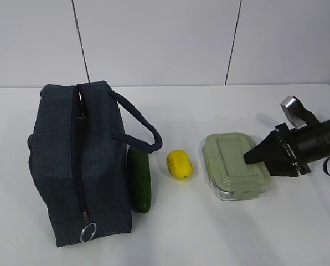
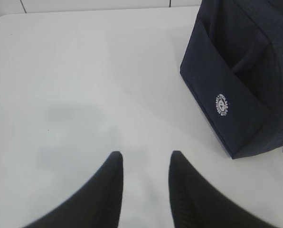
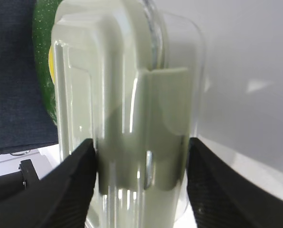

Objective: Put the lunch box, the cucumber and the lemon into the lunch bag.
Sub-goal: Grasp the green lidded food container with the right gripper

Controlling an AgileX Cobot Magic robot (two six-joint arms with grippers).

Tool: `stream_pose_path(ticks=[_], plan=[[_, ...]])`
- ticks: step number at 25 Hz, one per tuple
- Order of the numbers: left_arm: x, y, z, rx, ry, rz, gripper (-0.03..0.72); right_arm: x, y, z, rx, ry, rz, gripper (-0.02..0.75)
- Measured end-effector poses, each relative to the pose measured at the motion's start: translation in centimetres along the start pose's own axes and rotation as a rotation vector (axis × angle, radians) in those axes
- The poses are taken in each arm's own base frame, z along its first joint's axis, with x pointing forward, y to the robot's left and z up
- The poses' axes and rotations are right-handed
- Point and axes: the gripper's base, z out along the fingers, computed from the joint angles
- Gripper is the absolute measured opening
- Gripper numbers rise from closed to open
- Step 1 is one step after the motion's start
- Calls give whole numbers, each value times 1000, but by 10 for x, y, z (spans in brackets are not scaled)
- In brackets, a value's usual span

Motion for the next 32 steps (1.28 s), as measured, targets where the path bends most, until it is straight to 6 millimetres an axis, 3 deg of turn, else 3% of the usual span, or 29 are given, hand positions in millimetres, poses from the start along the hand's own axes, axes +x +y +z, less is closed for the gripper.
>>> stream_pose_path(ticks=[32], plan=[[0,0,0,0,0,0,239,2,0,0,3,18,-6,428]])
